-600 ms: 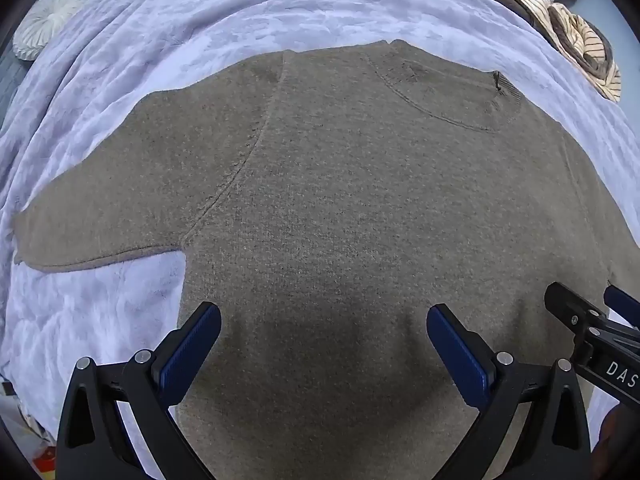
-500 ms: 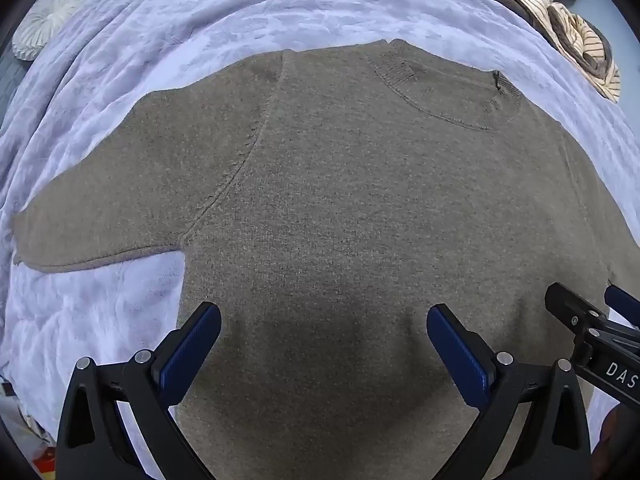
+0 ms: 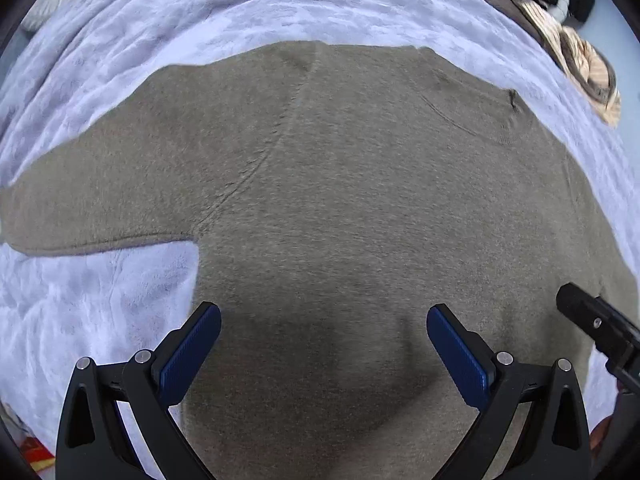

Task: Fold small clothes
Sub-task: 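Position both grippers over the spread brown sweater, then grasp a sweater sleeve cuff with the left gripper and fold it across the body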

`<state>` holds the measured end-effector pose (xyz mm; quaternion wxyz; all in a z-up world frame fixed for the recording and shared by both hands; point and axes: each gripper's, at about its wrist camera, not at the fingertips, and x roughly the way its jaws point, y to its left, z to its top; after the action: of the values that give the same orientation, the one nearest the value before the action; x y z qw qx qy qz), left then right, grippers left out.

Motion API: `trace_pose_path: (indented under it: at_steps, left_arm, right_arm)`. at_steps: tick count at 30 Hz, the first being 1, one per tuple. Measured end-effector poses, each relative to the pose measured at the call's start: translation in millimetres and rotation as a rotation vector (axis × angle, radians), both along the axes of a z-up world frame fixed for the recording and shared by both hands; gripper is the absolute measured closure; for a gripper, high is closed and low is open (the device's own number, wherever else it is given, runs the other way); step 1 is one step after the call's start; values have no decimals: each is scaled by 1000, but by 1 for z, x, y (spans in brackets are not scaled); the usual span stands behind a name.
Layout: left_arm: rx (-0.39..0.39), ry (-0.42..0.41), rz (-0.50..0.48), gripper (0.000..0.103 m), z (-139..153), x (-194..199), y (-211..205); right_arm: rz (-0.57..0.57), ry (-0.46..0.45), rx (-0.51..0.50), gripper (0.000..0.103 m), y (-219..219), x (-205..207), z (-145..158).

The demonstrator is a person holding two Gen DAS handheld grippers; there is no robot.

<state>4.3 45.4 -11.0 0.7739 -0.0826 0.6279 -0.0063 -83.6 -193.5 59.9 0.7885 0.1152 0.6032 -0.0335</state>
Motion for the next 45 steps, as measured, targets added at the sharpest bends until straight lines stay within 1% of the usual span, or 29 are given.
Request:
trace_pose_path:
  at_steps: [1, 3, 5, 6, 8, 10, 12, 13, 14, 15, 16, 18, 19, 21, 22, 24, 25, 27, 28, 30, 32, 33, 35, 38, 40, 41, 43, 44, 45]
  left_arm:
    - [-38, -15, 34, 0, 1, -2, 16]
    - [-79, -51, 94, 0, 3, -5, 44]
    - [-112, -109, 183, 0, 7, -10, 88]
    - [-107, -115, 223, 0, 8, -15, 104]
    - [-122, -165, 344, 0, 7, -19, 160]
    - [-105, -190, 447, 0, 3, -26, 206]
    - [-84, -174, 560, 0, -7, -31, 245]
    - [-85, -182, 622, 0, -15, -36, 269]
    - [-80, -150, 654, 0, -22, -36, 273]
    - [-100, -173, 686, 0, -27, -38, 289]
    - [-122, -181, 720, 2, -35, -37, 300]
    - [-165, -216, 765, 26, -41, -36, 313]
    - [-170, -233, 775, 33, -41, -34, 316]
    - [-196, -300, 741, 77, -38, -33, 322]
    - [-225, -319, 721, 84, -38, -32, 324]
    - [-313, -362, 694, 89, -37, -29, 324]
    - [-379, -408, 667, 96, -32, -28, 323]
    - [-479, -487, 599, 97, -15, -22, 314]
    - [-508, -525, 555, 97, -4, -22, 311]
    - [-552, -569, 454, 97, 18, -14, 292]
    - [-583, -605, 343, 97, 41, -3, 262]
    - [-601, -618, 281, 97, 54, 5, 243]
    - [-627, -632, 185, 97, 73, 9, 204]
    - [-647, -614, 47, 97, 93, 26, 130]
    - [-640, -574, -37, 97, 97, 37, 76]
    - [-631, -547, -71, 97, 94, 40, 54]
    - [-586, -490, -147, 97, 86, 50, 0]
    - [-542, -464, -175, 97, 80, 52, -23]
    - [-505, -441, -197, 97, 71, 52, -36]
  right_arm:
    - [22, -4, 19, 0, 6, -1, 1]
    - [77, 21, 39, 0, 23, -2, -1]
    - [137, 46, 65, 0, 40, -2, -3]
    - [153, 46, 69, 0, 45, -3, -3]
    - [192, 44, 70, 0, 61, -5, -3]
    - [222, 54, 67, 0, 76, -8, -6]
    - [245, 69, 80, 0, 90, -10, -11]
    - [252, 76, 84, 0, 96, -11, -13]
    - [259, 81, 83, 0, 100, -11, -15]
    - [269, 89, 81, 0, 106, -12, -18]
    - [276, 94, 79, 0, 109, -12, -19]
    - [297, 112, 71, 0, 119, -14, -25]
    - [305, 119, 68, 0, 124, -19, -27]
    - [316, 129, 63, 0, 132, -17, -31]
    - [322, 134, 65, 0, 135, -19, -32]
    - [330, 136, 73, 0, 139, -20, -31]
    - [334, 131, 77, 0, 139, -21, -30]
    - [345, 108, 86, 0, 140, -25, -24]
    - [343, 92, 89, 0, 142, -23, -22]
    - [341, 66, 100, 0, 140, -23, -17]
    - [323, 41, 111, 0, 133, -23, -12]
    - [309, 28, 120, 0, 127, -24, -9]
    - [276, 2, 139, 0, 113, -25, -2]
    - [226, -33, 149, 0, 94, -26, 4]
    - [194, -48, 150, 0, 80, -27, 6]
    - [163, -53, 148, 0, 66, -29, 7]
    - [110, -50, 150, 0, 44, -30, 4]
    - [88, -45, 155, 0, 34, -32, 2]
    - [55, -35, 158, 0, 21, -34, -1]
